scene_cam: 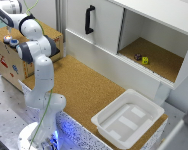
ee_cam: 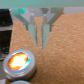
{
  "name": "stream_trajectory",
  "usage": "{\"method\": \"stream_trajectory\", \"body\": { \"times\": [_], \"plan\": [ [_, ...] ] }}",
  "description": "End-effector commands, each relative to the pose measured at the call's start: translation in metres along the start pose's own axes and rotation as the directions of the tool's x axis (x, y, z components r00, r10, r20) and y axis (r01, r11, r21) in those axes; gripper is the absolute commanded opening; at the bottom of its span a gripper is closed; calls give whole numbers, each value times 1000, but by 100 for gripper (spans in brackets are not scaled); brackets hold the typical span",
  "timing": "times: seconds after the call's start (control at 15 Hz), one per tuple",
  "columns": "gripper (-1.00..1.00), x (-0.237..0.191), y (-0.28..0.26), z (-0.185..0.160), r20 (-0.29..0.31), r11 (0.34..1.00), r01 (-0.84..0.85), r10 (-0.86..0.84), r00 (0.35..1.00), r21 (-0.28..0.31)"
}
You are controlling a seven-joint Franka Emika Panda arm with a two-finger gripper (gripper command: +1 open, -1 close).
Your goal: Toggle the red light switch to turn on the red light
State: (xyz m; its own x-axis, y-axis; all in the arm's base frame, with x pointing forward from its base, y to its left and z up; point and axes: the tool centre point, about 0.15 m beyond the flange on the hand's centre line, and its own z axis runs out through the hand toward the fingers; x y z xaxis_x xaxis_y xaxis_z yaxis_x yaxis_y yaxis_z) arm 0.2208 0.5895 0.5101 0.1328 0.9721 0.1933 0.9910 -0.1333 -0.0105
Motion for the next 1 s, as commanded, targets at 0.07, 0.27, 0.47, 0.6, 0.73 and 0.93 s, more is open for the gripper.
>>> {"method": "stream_trajectory", "body": {
  "times": [0.07, 0.27, 0.47, 0.6, 0.73, 0.93],
  "plan": [
    [100, -22, 79, -4, 66, 977, -210, 212, 975, -41],
    [100, -54, 121, -7, 39, 922, -384, 386, 922, -56],
    [100, -116, 167, -21, -10, 795, -603, 604, 797, -70],
    [100, -167, 188, -27, -28, 673, -736, 737, 676, -68],
    [100, -205, 193, -28, -31, 578, -812, 813, 582, -83],
    [100, -281, 191, -27, -18, 386, -918, 921, 389, -84]
  ]
}}
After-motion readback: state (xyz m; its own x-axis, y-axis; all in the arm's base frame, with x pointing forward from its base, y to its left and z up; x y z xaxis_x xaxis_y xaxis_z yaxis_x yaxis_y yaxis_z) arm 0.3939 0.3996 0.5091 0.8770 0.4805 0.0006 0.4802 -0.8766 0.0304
